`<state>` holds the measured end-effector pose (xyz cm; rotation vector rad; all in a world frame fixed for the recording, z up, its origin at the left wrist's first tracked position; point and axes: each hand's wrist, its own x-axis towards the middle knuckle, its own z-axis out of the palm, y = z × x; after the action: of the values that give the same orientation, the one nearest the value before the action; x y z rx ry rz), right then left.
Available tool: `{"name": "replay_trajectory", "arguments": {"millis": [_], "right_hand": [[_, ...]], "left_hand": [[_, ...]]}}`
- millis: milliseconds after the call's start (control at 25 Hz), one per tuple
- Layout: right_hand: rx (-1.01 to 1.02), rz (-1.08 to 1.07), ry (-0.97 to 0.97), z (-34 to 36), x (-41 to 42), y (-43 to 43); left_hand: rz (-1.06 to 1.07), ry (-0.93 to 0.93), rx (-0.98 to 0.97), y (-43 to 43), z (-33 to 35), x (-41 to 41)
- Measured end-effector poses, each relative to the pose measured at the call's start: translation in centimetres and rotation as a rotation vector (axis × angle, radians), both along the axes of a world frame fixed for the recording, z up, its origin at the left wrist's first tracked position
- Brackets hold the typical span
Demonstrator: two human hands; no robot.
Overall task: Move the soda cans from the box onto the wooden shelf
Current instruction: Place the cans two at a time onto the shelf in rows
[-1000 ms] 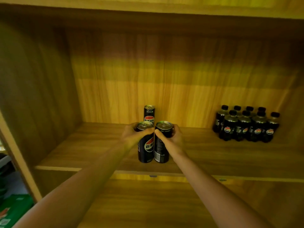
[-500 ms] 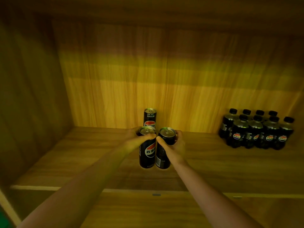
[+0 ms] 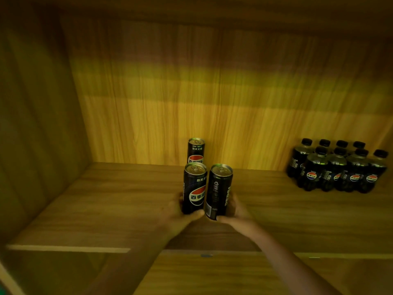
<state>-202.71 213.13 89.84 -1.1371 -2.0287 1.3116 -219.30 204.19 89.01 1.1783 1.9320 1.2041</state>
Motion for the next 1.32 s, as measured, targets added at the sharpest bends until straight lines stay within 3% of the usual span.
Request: {"name": "replay_trajectory", "arguments": {"millis": [120,240,440,640,960,1120,1200,1320], "right_hand": [[0.041,-0.044,0.035,-1.3,-0.6,-0.2],[0.108,-0.171,0.066,-2.1,-1.6,-0.3],[0.313,-0.303,-0.306,-1.7,-3.0,-0.5],[-0.051,-0.03,-0.079,-1.0,-0.8,-0.1],[0.182,-0.155,-0.067,-2.7,-1.8,-0.1],[0.405,-0.17,-0.286,-2.5,-1.9,-0.2],[0.483,-0.147,-0.385,-2.5,-1.5,-0.3],[0.58,-0.12,-0.483,-2.8,-0.9,-0.1]], "left_hand": [[0.06,0.209,0.023,0.3,-1.5,0.1],[0.078,0.246,0.053,0.5,-1.6,0.0],[0.037,0.308,0.055,0.4,-1.5,-0.1],[0.009,0.26,0.04,0.5,-1.6,-0.5],[-0.016,0.242,0.028,0.4,-1.9,-0.8],[-0.037,0.252,0.011,0.6,-1.7,-1.0],[-0.043,0.333,0.002,0.5,-1.7,-0.9],[-0.021,0.595,-0.112,0.1,-2.0,-0.7]]}}
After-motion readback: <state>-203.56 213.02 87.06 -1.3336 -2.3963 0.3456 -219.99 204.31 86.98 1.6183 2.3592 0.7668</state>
